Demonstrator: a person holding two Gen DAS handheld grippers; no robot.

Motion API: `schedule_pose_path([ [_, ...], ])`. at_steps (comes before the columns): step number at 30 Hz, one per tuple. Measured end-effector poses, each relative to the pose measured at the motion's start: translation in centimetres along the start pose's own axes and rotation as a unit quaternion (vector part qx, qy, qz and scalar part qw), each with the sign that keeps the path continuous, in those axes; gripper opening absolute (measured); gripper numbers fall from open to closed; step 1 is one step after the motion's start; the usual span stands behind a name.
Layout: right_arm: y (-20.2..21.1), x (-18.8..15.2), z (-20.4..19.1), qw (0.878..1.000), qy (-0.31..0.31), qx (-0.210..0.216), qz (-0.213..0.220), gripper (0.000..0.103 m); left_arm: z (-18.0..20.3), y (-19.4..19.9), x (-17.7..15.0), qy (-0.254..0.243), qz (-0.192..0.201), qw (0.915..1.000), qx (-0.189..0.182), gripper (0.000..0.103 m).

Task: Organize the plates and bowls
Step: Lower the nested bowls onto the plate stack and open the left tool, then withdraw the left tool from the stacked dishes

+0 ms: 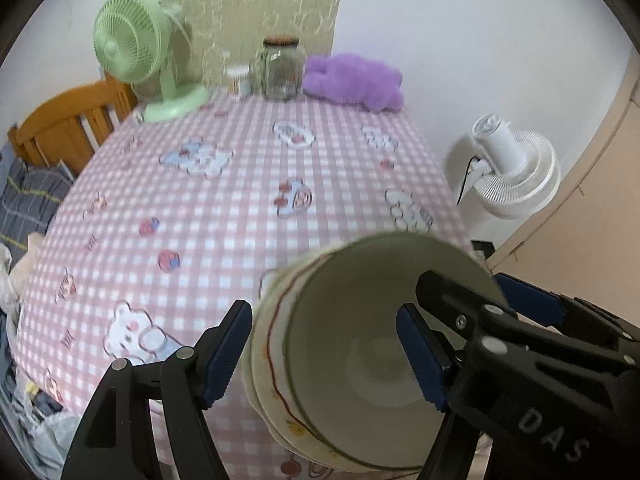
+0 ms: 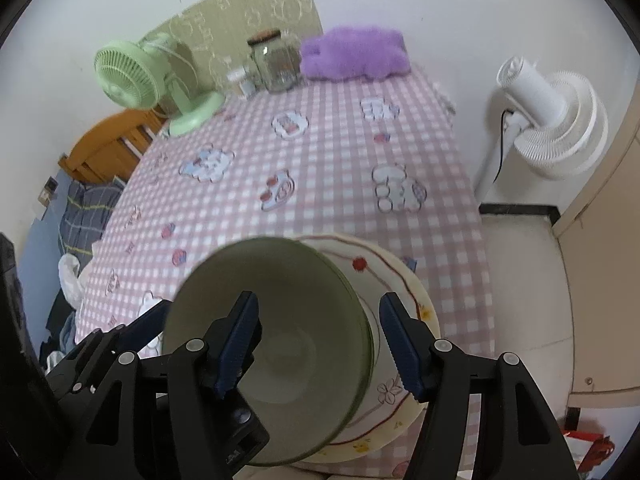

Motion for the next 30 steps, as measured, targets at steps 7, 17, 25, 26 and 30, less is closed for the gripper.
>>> schedule_pose_path([
  [7, 2.0, 2.5, -2.6, 0.998, 0.016, -0.037, 0.042, 0.068, -2.8, 2.7, 2.5, -0.007, 0.050, 0.9987, -0.014, 0.085],
  [17, 1.5, 4.3, -9.0, 0.996, 0.014, -0.063, 0.064, 0.074, -11.5, 5.0, 4.8, -0.009, 0.081, 0.9967, -0.003, 0.092],
  [25, 1.9, 4.3, -14.1, 0.986, 0.003, -0.108, 0.127, 0.077, -18.3, 5.4, 6.4, -0.030, 0.117, 0.9924, 0.022, 0.092],
  [26, 1.7, 4.2, -14.8, 0.985, 0.004, -0.113, 0.132, 0.078, -18.7, 5.4, 6.4, -0.034, 0.119, 0.9922, 0.018, 0.092],
  [30, 1.0, 3.2, -16.5, 0.984, 0.005, -0.123, 0.125, 0.078, -20.8, 5.3, 5.7, -0.051, 0.124, 0.9907, 0.023, 0.092],
])
Point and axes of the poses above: each gripper's, at about its wrist camera, not at the fingertips, and y roughly against the way its jaws point, z to its right, x to its top, the point moved 6 cm from there along -y, roughly the way its jaws point, and after that the axes turned 8 degrees about y, right-handed, at the moved point
